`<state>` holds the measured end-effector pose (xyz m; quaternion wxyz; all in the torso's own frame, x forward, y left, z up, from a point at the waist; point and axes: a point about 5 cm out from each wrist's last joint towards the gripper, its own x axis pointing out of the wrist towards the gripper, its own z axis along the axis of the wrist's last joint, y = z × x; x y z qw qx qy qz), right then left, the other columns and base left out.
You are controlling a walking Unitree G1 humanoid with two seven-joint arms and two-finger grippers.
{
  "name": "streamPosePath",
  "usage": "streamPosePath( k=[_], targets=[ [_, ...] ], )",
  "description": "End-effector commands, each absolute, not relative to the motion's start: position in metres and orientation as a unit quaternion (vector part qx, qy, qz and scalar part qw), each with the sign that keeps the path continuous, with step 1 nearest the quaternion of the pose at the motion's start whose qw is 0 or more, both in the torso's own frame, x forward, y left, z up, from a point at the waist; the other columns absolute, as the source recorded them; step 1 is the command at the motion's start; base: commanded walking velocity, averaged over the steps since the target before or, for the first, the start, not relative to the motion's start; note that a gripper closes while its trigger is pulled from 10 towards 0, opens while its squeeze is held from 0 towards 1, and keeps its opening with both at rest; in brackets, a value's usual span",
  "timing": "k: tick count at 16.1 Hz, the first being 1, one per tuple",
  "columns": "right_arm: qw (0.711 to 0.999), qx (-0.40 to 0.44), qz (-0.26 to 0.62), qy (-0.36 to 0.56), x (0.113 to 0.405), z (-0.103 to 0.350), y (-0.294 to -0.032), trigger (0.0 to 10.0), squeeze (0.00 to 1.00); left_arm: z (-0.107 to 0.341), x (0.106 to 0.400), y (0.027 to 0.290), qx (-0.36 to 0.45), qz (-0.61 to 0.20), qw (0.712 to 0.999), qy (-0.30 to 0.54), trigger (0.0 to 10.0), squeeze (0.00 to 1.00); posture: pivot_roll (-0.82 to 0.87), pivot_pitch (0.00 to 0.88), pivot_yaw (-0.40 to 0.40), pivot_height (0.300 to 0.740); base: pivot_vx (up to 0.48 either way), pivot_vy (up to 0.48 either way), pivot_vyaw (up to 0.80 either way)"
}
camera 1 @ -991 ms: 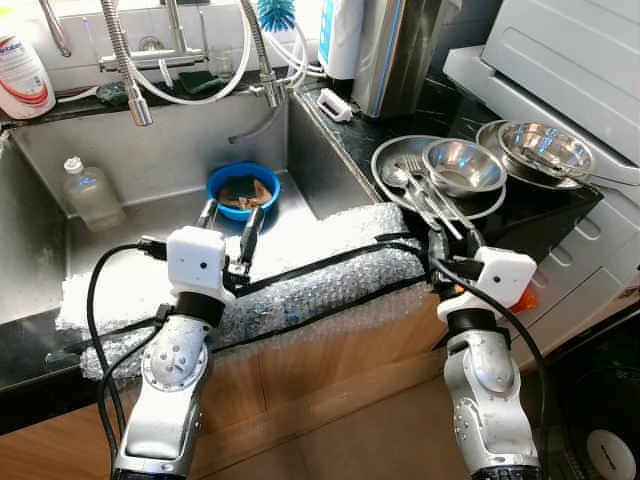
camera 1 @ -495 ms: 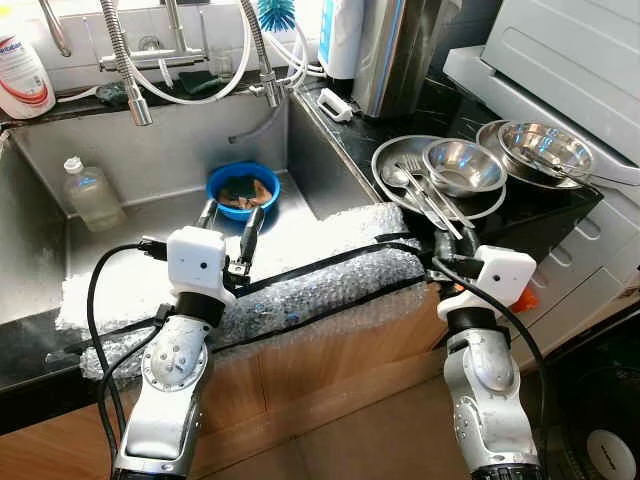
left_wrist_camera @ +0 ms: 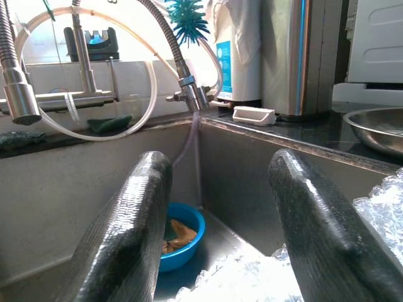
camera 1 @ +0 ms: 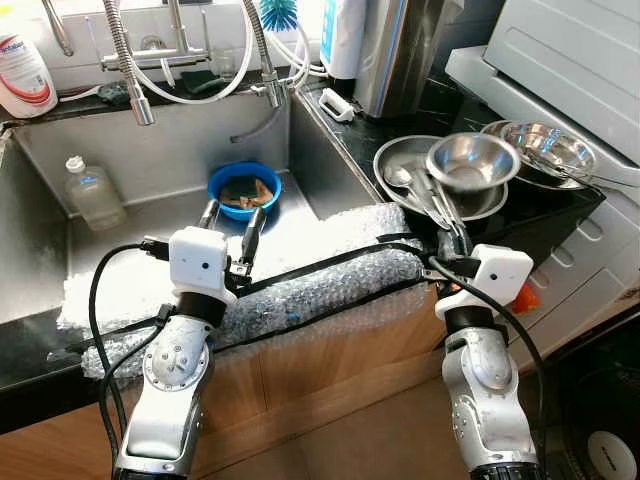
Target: Kitchen organization
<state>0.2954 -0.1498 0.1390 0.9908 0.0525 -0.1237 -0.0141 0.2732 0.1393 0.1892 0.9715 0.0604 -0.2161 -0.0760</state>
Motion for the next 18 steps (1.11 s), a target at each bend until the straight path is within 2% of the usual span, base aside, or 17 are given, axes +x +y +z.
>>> streamPosePath(
  k=[1,18],
  targets=[
    [0.991,0.048,-0.015,-0.122,0.296,0.139,-0.151,10.0,0.00,0.186,0.275,0.135,0.067,-0.081,0.972,-0.212,10.0,0.00,0.06,0.115,-0.090,0.740,0.000,0.000,0.00],
    [0.984,0.076,0.029,-0.161,0.299,0.158,-0.138,10.0,0.00,0.187,0.276,0.136,0.068,-0.074,0.972,-0.214,10.0,0.00,0.06,0.113,-0.095,0.740,0.000,0.000,0.00]
  ],
)
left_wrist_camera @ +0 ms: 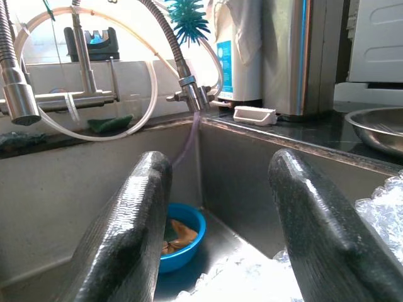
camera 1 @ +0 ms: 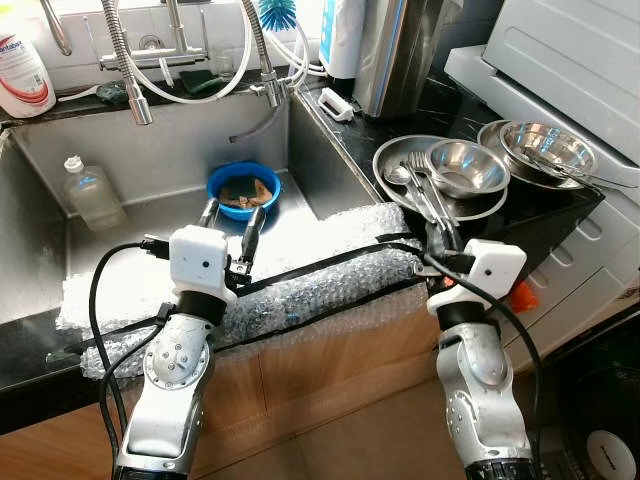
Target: Kitchen organization
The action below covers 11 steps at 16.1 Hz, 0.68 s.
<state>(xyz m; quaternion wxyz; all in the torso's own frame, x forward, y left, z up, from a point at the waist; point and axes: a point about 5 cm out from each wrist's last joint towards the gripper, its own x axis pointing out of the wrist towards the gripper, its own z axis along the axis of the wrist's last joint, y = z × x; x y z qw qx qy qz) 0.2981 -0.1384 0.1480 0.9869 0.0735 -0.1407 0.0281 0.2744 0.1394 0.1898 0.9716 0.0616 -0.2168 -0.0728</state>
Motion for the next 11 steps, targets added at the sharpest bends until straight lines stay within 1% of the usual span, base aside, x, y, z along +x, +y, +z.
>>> streamPosePath(
  k=[1,8,9,11],
  targets=[
    [0.983,0.073,0.030,-0.167,0.299,0.161,-0.138,10.0,0.00,0.187,0.276,0.136,0.068,-0.074,0.972,-0.214,10.0,0.00,0.06,0.113,-0.096,0.740,0.000,0.000,0.00],
    [0.980,0.049,0.047,-0.188,0.299,0.171,-0.132,10.0,0.00,0.187,0.276,0.135,0.066,-0.074,0.972,-0.214,10.0,0.00,0.06,0.112,-0.098,0.740,0.000,0.000,0.00],
    [0.980,0.049,0.047,-0.185,0.299,0.170,-0.132,10.0,0.00,0.187,0.276,0.135,0.067,-0.074,0.972,-0.214,10.0,0.00,0.06,0.113,-0.098,0.740,0.000,0.000,0.00],
    [0.988,0.028,0.036,-0.150,0.300,0.157,-0.135,10.0,0.00,0.186,0.276,0.135,0.067,-0.076,0.972,-0.214,10.0,0.00,0.06,0.113,-0.099,0.740,0.000,0.000,0.00]
  ],
)
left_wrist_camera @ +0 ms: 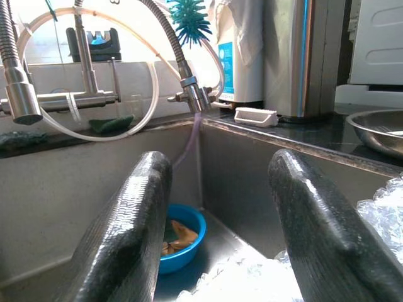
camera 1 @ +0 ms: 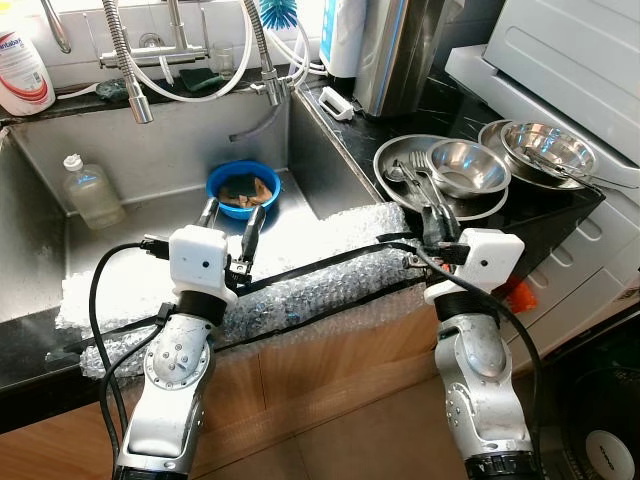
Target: Kitchen organization
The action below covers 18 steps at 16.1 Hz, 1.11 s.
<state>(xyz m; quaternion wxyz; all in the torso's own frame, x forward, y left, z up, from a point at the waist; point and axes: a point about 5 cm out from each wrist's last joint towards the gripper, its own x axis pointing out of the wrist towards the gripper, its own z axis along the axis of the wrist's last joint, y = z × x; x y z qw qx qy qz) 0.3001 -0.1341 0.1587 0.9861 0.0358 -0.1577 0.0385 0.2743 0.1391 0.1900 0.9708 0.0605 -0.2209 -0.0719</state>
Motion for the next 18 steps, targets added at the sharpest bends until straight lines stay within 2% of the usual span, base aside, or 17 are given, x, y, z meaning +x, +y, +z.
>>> streamPosePath(
  k=[1,6,8,18],
  targets=[
    [0.989,0.026,0.032,-0.144,0.300,0.155,-0.136,10.0,0.00,0.186,0.276,0.135,0.067,-0.077,0.972,-0.213,10.0,0.00,0.06,0.114,-0.098,0.740,0.000,0.000,0.00],
    [0.989,0.028,0.012,-0.147,0.302,0.160,-0.139,10.0,0.00,0.185,0.276,0.135,0.067,-0.079,0.972,-0.212,10.0,0.00,0.06,0.113,-0.098,0.740,0.000,0.000,0.00],
    [0.983,0.039,0.019,-0.177,0.302,0.173,-0.137,10.0,0.00,0.186,0.276,0.135,0.067,-0.078,0.972,-0.213,10.0,0.00,0.06,0.113,-0.097,0.740,0.000,0.000,0.00],
    [0.975,-0.018,0.076,-0.207,0.299,0.182,-0.123,10.0,0.00,0.185,0.276,0.134,0.067,-0.079,0.971,-0.214,10.0,0.00,0.06,0.112,-0.102,0.740,0.000,0.000,0.00]
  ],
)
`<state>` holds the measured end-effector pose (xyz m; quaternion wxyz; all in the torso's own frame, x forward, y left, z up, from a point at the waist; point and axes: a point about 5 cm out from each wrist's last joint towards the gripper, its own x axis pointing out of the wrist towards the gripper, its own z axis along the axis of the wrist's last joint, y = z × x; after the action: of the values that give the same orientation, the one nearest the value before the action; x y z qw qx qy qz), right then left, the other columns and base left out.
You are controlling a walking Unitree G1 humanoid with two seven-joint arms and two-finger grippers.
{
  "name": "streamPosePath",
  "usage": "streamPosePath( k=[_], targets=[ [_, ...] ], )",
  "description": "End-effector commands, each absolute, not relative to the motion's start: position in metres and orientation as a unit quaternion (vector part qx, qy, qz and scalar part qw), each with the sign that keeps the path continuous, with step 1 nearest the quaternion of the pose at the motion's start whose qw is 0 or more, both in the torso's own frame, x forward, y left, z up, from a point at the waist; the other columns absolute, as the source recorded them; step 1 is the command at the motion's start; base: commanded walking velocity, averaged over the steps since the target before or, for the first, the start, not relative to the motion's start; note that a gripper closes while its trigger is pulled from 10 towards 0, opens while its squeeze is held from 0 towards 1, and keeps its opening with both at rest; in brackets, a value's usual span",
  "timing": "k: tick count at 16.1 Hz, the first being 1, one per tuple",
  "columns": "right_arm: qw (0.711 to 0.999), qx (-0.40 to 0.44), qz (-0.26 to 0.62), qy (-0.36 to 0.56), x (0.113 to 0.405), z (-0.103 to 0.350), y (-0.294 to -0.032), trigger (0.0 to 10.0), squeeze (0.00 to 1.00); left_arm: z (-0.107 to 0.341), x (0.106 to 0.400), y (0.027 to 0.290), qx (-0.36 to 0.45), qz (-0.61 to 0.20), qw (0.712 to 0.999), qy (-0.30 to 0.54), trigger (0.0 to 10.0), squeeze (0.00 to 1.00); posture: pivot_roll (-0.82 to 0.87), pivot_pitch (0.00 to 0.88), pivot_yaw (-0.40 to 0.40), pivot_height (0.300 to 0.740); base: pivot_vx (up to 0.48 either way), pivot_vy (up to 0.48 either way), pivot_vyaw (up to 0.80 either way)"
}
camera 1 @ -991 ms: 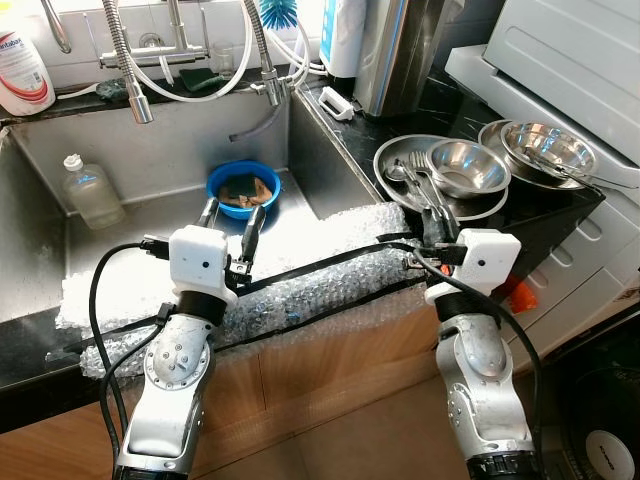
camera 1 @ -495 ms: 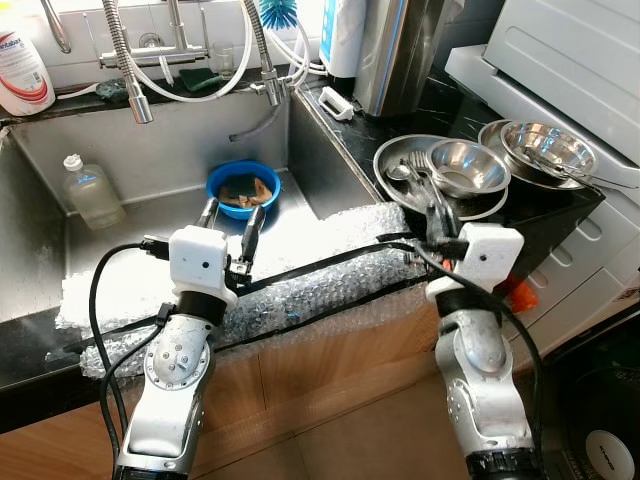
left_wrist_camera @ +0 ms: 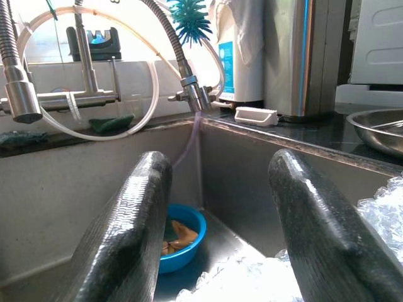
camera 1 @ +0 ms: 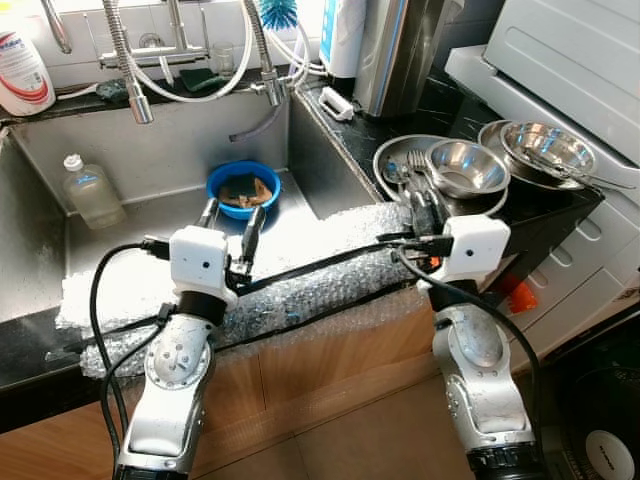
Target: Kitchen organization
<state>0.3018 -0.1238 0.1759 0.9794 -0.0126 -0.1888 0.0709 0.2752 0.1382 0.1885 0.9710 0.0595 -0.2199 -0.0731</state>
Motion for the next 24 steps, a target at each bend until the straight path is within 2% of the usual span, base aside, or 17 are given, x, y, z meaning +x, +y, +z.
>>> streamPosePath(
  k=[1,8,9,10,13,14,16,24],
  targets=[
    [0.975,-0.018,0.075,-0.208,0.299,0.183,-0.123,10.0,0.00,0.185,0.276,0.134,0.067,-0.079,0.971,-0.214,10.0,0.00,0.06,0.113,-0.101,0.740,0.000,0.000,0.00],
    [0.970,-0.032,0.078,-0.226,0.299,0.192,-0.121,10.0,0.00,0.185,0.276,0.133,0.065,-0.079,0.971,-0.216,10.0,0.00,0.06,0.112,-0.101,0.740,0.000,0.000,0.00],
    [0.972,-0.030,0.074,-0.222,0.299,0.190,-0.122,0.4,0.00,0.185,0.276,0.133,0.065,-0.080,0.971,-0.216,10.0,0.00,0.06,0.113,-0.100,0.740,0.000,0.000,0.00],
    [0.974,-0.028,0.067,-0.215,0.299,0.187,-0.123,0.0,0.00,0.185,0.276,0.133,0.065,-0.080,0.971,-0.215,10.0,0.00,0.06,0.114,-0.101,0.740,0.000,0.000,0.00],
    [0.976,-0.027,0.056,-0.207,0.300,0.185,-0.126,0.0,0.00,0.185,0.276,0.133,0.065,-0.080,0.971,-0.216,10.0,0.00,0.06,0.115,-0.100,0.740,0.000,0.000,0.00],
    [0.975,-0.027,0.051,-0.213,0.301,0.188,-0.127,1.6,0.00,0.186,0.276,0.133,0.065,-0.080,0.971,-0.216,10.0,0.00,0.06,0.115,-0.100,0.740,0.000,0.000,0.00],
    [0.974,-0.030,0.047,-0.222,0.302,0.193,-0.127,10.0,0.00,0.186,0.276,0.133,0.064,-0.080,0.971,-0.217,10.0,0.00,0.06,0.113,-0.100,0.740,0.000,0.000,0.00],
    [0.955,-0.069,0.060,-0.282,0.301,0.220,-0.120,10.0,0.00,0.188,0.277,0.133,0.062,-0.075,0.970,-0.224,10.0,0.00,0.06,0.111,-0.104,0.740,0.000,0.000,0.00]
  ],
)
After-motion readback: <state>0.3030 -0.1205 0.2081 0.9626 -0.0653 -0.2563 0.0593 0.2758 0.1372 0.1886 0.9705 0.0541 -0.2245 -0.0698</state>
